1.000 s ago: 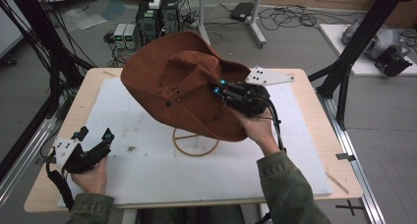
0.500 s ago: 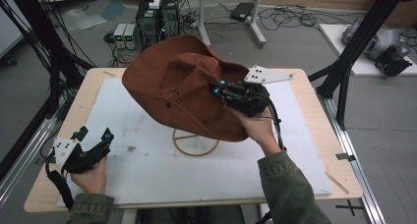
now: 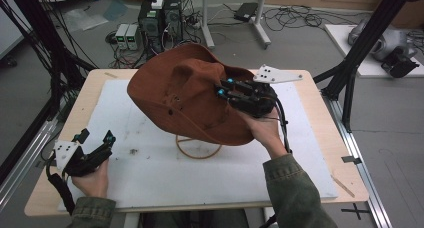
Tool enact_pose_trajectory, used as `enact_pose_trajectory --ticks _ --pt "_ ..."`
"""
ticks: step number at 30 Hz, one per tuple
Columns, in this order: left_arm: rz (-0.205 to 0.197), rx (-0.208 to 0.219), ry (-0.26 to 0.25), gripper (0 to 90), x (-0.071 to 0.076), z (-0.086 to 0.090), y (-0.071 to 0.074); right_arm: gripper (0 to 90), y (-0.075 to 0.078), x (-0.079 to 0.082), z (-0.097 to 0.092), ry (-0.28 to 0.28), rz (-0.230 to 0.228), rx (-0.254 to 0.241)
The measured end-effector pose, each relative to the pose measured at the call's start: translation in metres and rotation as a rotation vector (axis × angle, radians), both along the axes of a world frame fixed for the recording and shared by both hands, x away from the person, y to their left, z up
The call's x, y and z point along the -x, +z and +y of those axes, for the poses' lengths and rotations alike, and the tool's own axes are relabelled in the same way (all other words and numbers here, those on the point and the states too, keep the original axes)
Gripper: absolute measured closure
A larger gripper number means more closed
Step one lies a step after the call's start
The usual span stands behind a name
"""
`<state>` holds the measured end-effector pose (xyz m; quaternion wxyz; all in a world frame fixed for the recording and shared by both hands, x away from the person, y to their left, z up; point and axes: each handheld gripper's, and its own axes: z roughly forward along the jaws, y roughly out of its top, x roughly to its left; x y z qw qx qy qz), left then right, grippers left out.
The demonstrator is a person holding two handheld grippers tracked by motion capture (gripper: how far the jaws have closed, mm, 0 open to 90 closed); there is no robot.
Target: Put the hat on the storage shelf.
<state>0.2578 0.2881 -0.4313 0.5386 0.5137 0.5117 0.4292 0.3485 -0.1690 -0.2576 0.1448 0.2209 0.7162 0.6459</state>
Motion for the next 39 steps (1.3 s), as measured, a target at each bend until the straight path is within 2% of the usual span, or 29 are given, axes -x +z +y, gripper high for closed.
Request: enact_pose_trajectory --ticks 6,9,10,11,14,15,17,18,21,24,30,34,39 --pt "-0.002 0.001 0.000 20.7 0.000 0.000 0.000 59.0 0.001 0.001 -0.002 -0.020 -0.008 -0.017" --pt "-0.001 0.001 0.001 20.7 0.000 0.000 0.000 44.2 0.002 0.001 -0.004 -0.028 -0.015 -0.032" --pt "0.001 0.004 0.000 20.7 0.000 0.000 0.000 44.2 0.002 0.001 -0.004 -0.028 -0.015 -0.032" --pt "0.001 0.003 0.000 20.7 0.000 0.000 0.000 39.0 0.002 0.001 -0.005 -0.016 -0.018 -0.038" --pt "-0.002 0.001 0.000 20.7 0.000 0.000 0.000 35.0 0.003 0.001 -0.006 -0.005 -0.025 -0.045" --pt "-0.001 0.001 0.001 20.7 0.000 0.000 0.000 30.2 0.003 0.001 -0.006 -0.010 -0.031 -0.051" --pt "0.002 0.001 0.001 20.7 0.000 0.000 0.000 29.1 0.003 0.001 -0.006 -0.007 -0.033 -0.052" --pt "0.002 0.001 0.001 20.7 0.000 0.000 0.000 24.3 0.004 0.002 -0.007 -0.014 -0.039 -0.060" --pt "0.003 0.002 0.000 20.7 0.000 0.000 0.000 19.6 0.004 0.003 -0.008 -0.025 -0.041 -0.074" --pt "0.004 0.004 0.000 20.7 0.000 0.000 0.000 18.2 0.005 0.003 -0.009 -0.027 -0.042 -0.079" --pt "0.003 0.005 -0.001 20.7 0.000 0.000 0.000 17.4 0.008 0.006 -0.017 -0.071 -0.063 -0.114" --pt "0.004 0.001 -0.001 20.7 0.000 0.000 0.000 17.2 0.008 0.007 -0.022 -0.076 -0.058 -0.136" --pt "0.003 0.000 0.001 20.7 0.000 0.000 0.000 13.6 0.008 0.010 -0.036 -0.124 -0.076 -0.147"
